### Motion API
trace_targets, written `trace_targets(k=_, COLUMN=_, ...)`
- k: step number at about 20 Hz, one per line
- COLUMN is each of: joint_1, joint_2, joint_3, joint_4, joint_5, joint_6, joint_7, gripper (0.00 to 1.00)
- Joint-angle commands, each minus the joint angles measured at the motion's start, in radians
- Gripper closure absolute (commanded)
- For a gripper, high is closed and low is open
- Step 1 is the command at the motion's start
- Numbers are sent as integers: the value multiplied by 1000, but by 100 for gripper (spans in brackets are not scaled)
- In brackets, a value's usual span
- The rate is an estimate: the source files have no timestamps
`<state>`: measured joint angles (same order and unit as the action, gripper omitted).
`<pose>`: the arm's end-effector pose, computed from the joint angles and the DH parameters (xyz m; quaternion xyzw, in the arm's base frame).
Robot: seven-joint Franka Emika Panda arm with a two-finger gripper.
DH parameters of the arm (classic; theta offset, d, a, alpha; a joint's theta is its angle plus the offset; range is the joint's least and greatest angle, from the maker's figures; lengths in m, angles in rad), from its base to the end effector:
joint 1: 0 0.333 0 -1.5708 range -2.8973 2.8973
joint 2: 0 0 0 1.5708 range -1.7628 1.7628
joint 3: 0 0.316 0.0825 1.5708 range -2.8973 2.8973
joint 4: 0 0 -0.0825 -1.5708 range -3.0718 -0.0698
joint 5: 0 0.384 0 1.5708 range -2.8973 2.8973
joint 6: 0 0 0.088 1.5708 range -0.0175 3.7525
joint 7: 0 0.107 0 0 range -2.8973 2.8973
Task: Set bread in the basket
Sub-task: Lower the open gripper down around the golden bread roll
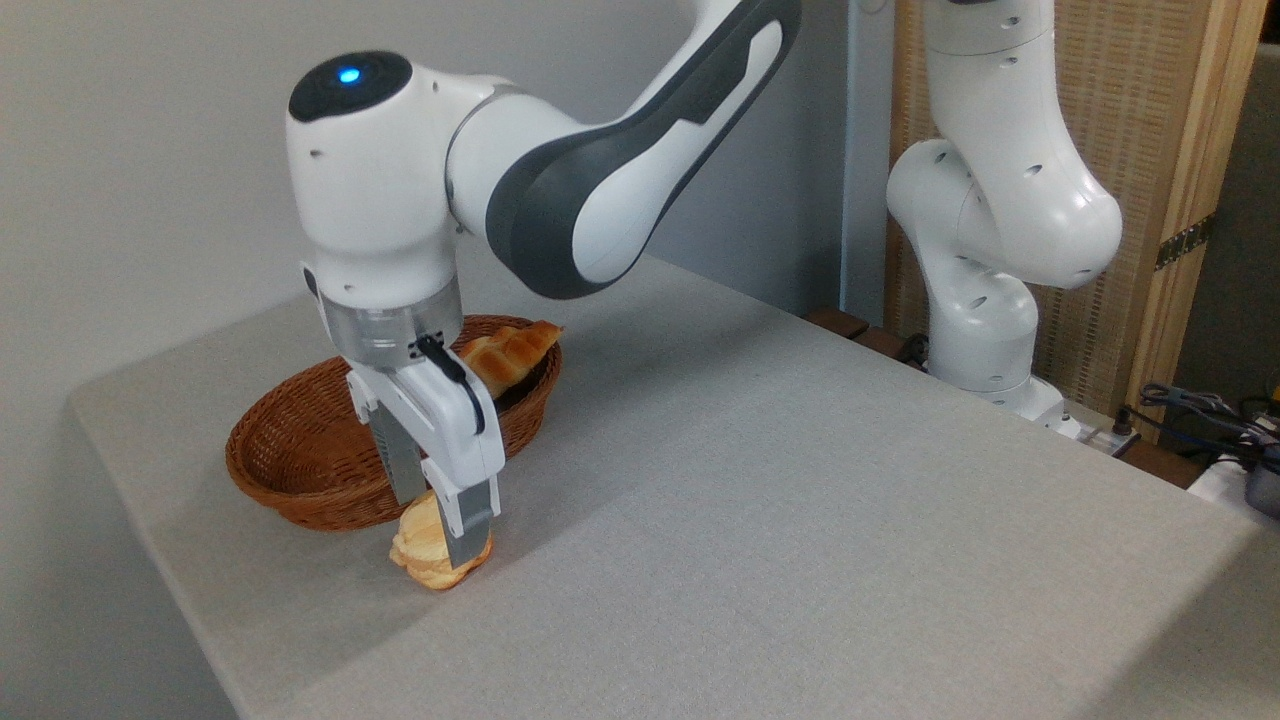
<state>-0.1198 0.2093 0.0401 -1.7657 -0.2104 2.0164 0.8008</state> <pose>0.6216 -0.0634 0.4477 0.9180 -0.3852 0.0518 0.0783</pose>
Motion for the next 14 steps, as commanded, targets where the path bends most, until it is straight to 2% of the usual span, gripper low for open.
trace_targets(k=1, joint_1=2, joint_2=27, joint_3=-8, joint_4=-1, joint_5=-20, joint_6=16, joint_7=-9, gripper=0)
trace_targets(k=3, joint_1=2, joint_2=39, joint_3=-9, joint_4=-1, joint_5=-24, joint_6=18, joint_7=-9, gripper=0)
trace_targets(k=5, joint_1=2, joint_2=45, joint_3=-9, joint_4=-1, joint_5=-53, joint_6=22, joint_7=-8, gripper=0)
trace_targets(k=12, joint_1=2, joint_2=68, joint_3=-9, joint_4=-1, joint_5=-52, joint_6=31, joint_7=0, gripper=0)
trace_targets(k=13, joint_1=2, joint_2=68, joint_3=-9, joint_4=-1, joint_5=-47, joint_6=31, joint_7=1, gripper=5)
trace_targets(k=14, joint_1=2, joint_2=68, joint_3=-9, joint_4=0, joint_5=-47, joint_6=31, joint_7=2, gripper=19)
